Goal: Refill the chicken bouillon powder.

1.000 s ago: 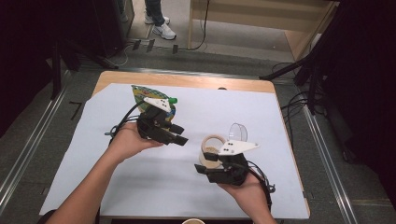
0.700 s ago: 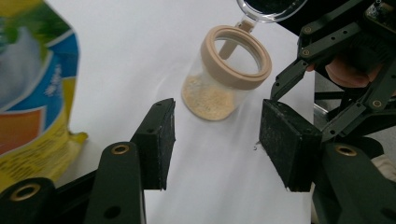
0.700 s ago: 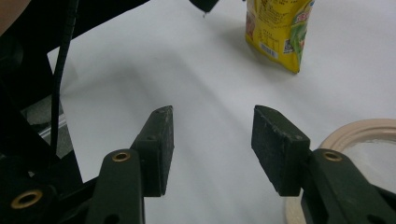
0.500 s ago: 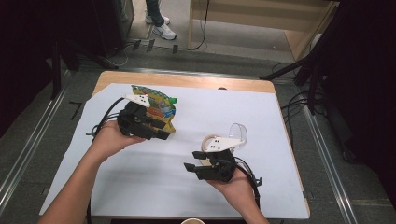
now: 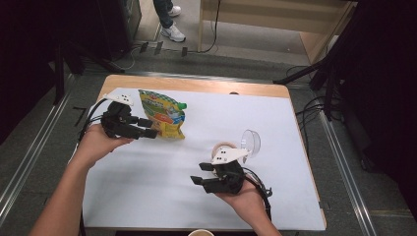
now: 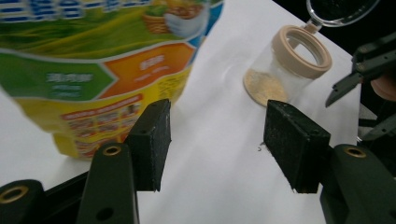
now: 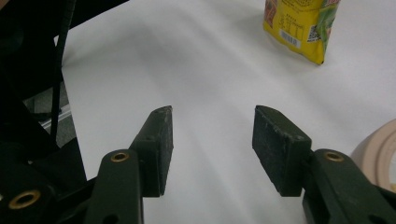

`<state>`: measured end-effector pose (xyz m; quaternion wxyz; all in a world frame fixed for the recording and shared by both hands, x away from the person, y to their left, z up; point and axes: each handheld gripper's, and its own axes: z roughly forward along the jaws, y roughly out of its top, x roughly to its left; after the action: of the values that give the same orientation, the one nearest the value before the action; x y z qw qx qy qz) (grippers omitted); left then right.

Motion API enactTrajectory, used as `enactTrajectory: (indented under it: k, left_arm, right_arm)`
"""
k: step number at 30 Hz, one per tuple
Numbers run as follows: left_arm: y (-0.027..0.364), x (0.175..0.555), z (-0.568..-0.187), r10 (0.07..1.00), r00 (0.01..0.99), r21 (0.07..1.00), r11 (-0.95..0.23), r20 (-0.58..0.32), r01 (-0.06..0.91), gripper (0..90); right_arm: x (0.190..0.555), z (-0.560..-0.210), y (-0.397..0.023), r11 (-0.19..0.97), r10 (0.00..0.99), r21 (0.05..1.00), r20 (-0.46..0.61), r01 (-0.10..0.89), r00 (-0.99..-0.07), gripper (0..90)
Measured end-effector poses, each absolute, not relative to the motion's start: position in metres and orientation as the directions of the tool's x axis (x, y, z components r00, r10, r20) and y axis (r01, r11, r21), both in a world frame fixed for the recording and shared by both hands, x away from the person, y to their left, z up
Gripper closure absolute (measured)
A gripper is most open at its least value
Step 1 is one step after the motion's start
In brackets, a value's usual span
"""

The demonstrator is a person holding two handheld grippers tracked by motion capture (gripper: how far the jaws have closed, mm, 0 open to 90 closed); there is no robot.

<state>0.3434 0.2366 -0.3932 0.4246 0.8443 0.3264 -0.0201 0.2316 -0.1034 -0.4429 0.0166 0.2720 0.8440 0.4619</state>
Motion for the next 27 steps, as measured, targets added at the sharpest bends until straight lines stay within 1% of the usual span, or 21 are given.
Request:
enactTrajectory:
  k: [9,12,15,17,24,27]
  left_arm:
    - [0.262,0.36,-0.397,0.6,0.746,0.706,-0.393,-0.289,0.589,39.8]
    - [0.267,0.367,-0.399,0.63,0.731,0.71,-0.386,-0.263,0.588,37.2]
    - [0.27,0.375,-0.401,0.636,0.722,0.715,-0.367,-0.273,0.595,35.9]
    - [0.271,0.381,-0.402,0.647,0.719,0.717,-0.374,-0.253,0.589,35.8]
    - [0.266,0.394,-0.407,0.63,0.725,0.749,-0.33,-0.278,0.575,35.4]
    - [0.261,0.4,-0.405,0.61,0.738,0.739,-0.347,-0.29,0.578,36.6]
  right_arm:
    - [0.23,-0.445,-0.104,0.43,0.47,0.789,0.22,0.439,-0.855,49.8]
    - [0.229,-0.445,-0.105,0.427,0.478,0.786,0.223,0.447,-0.849,49.9]
    - [0.229,-0.446,-0.106,0.43,0.48,0.787,0.216,0.443,-0.85,49.9]
    - [0.228,-0.446,-0.105,0.434,0.48,0.787,0.21,0.439,-0.852,49.9]
    - [0.224,-0.449,-0.104,0.444,0.482,0.779,0.208,0.442,-0.851,49.8]
    - [0.223,-0.45,-0.104,0.44,0.471,0.782,0.218,0.442,-0.855,49.8]
